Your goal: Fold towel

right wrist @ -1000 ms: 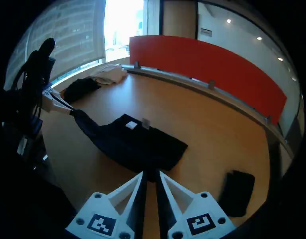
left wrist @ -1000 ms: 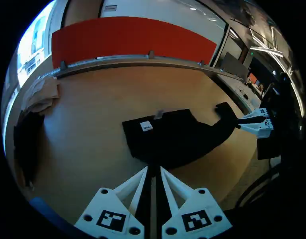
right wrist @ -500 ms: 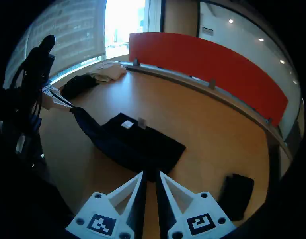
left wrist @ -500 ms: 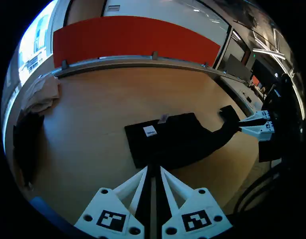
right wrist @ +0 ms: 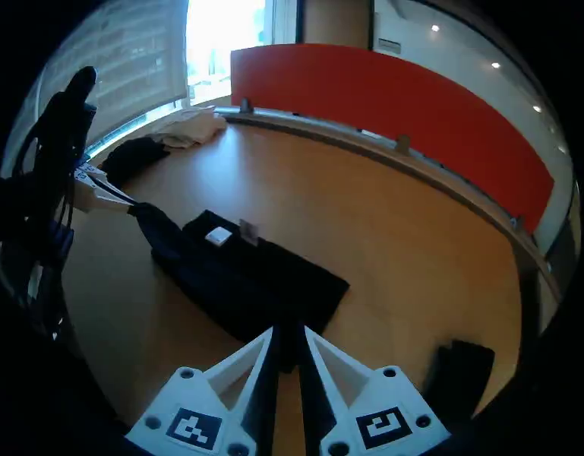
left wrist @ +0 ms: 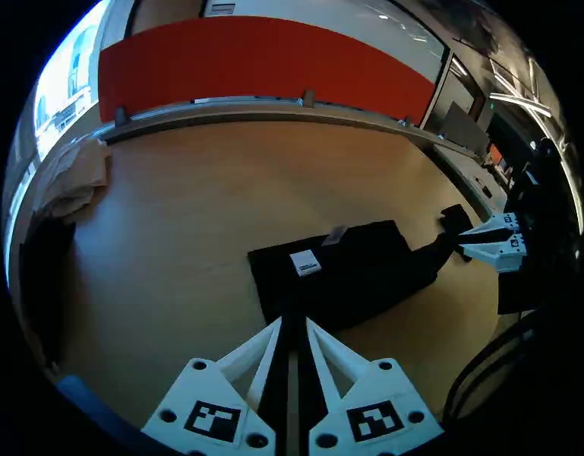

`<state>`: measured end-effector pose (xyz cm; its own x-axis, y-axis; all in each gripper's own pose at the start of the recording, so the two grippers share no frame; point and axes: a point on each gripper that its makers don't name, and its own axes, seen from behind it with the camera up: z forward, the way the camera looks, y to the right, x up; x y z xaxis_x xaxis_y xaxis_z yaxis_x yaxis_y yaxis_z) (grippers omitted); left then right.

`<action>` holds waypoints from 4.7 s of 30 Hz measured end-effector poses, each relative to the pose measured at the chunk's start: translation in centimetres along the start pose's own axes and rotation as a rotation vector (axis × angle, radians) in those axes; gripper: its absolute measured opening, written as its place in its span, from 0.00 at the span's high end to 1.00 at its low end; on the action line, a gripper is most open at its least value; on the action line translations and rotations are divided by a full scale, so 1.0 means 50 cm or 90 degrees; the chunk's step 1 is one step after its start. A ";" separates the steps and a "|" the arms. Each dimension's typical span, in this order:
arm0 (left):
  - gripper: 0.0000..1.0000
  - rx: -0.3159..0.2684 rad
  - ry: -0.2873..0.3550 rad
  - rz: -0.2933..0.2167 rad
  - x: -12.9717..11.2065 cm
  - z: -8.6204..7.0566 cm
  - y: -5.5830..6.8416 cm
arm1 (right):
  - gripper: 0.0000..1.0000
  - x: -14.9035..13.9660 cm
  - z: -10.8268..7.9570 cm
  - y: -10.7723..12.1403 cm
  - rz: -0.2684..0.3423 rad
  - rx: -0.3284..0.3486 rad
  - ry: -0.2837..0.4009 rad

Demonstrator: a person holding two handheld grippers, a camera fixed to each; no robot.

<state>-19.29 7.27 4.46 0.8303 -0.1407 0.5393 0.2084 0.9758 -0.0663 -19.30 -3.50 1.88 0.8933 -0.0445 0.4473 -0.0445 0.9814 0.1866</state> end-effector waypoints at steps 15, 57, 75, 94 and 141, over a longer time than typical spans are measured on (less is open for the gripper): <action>0.93 0.006 -0.030 0.000 -0.013 0.083 -0.019 | 0.86 -0.022 0.070 0.028 0.017 -0.004 -0.031; 0.32 0.065 -0.019 0.024 0.052 0.200 -0.122 | 0.46 -0.008 0.189 0.122 0.024 -0.092 -0.040; 0.07 0.091 0.006 0.002 0.057 0.162 -0.145 | 0.09 0.016 0.170 0.135 0.026 -0.110 -0.012; 0.08 0.085 0.004 -0.008 0.013 0.116 -0.120 | 0.10 -0.022 0.136 0.103 0.030 -0.100 -0.017; 0.07 0.151 -0.021 -0.079 -0.142 -0.010 -0.162 | 0.30 -0.129 0.093 0.004 -0.035 -0.016 -0.075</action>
<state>-26.59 0.27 0.76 0.7874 -0.2601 0.5589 0.1775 0.9639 0.1985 -27.18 -3.91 3.10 0.8352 -0.1185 0.5371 0.0157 0.9813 0.1921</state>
